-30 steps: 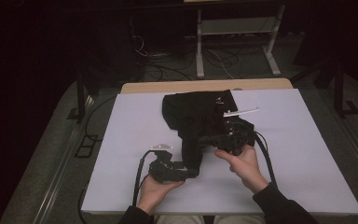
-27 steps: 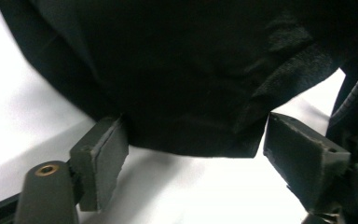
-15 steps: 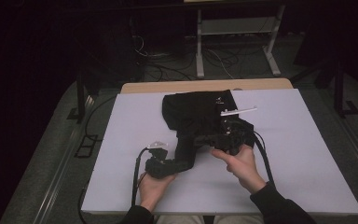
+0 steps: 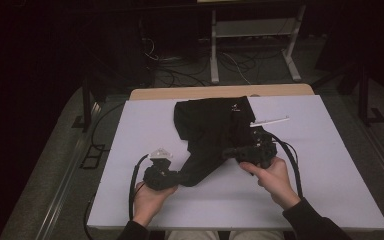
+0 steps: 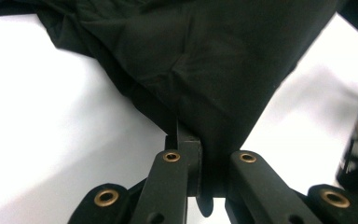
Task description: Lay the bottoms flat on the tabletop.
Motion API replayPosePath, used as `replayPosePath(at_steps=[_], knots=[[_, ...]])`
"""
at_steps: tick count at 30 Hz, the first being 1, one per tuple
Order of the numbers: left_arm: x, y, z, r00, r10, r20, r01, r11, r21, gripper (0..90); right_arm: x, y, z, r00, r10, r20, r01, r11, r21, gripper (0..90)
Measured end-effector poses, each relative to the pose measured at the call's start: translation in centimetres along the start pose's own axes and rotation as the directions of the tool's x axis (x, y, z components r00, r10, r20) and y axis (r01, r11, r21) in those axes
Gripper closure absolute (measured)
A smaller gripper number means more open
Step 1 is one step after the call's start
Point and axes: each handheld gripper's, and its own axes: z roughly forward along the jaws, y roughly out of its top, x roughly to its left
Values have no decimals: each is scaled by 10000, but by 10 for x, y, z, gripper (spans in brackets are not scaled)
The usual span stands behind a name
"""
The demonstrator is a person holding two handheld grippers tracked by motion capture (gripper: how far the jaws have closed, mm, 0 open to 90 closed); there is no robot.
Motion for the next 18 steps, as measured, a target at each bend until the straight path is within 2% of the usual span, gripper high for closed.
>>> replayPosePath(at_steps=[1,2,3,5,9,11,12,13,14,16,17,18], knots=[[-1,-2,-3,9998,176,6,-176,9998,99,864,-1,-3,0,10000,2,-4,-2,9998,178,870],[-1,-2,-3,9998,176,6,-176,9998,99,864,-1,-3,0,10000,2,-4,-2,9998,178,870],[-2,-6,-8,9985,505,213,-511,9983,285,864,-1,-11,1,9999,79,-72,-75,9983,575,870],[-5,-10,-11,9959,879,215,-892,9934,721,863,0,-20,3,9999,103,-106,-93,9956,934,870],[-11,-18,-19,9869,1611,124,-1611,9748,1545,863,5,-37,8,9995,113,-287,-63,9853,1708,870],[-14,-23,-21,9810,1936,118,-1920,9610,1992,863,8,-46,12,9994,99,-338,-24,9768,2141,870],[-15,-26,-22,9793,2016,183,-2008,9554,2165,863,9,-50,15,9992,87,-382,5,9720,2352,870],[-15,-26,-22,9793,2016,183,-2008,9554,2165,863,10,-53,17,9991,64,-417,44,9671,2542,870],[-16,-30,-23,9765,2118,403,-2151,9446,2481,863,11,-57,19,9991,24,-427,93,9620,2729,870],[-17,-35,-23,9741,2172,632,-2262,9350,2731,862,12,-64,22,9987,27,-518,130,9533,3019,870],[-17,-35,-23,9741,2172,632,-2262,9350,2731,862,12,-64,22,9987,27,-518,130,9533,3019,870],[-18,-38,-24,9716,2218,829,-2365,9272,2906,862,13,-71,25,9978,126,-645,94,9441,3296,870]])
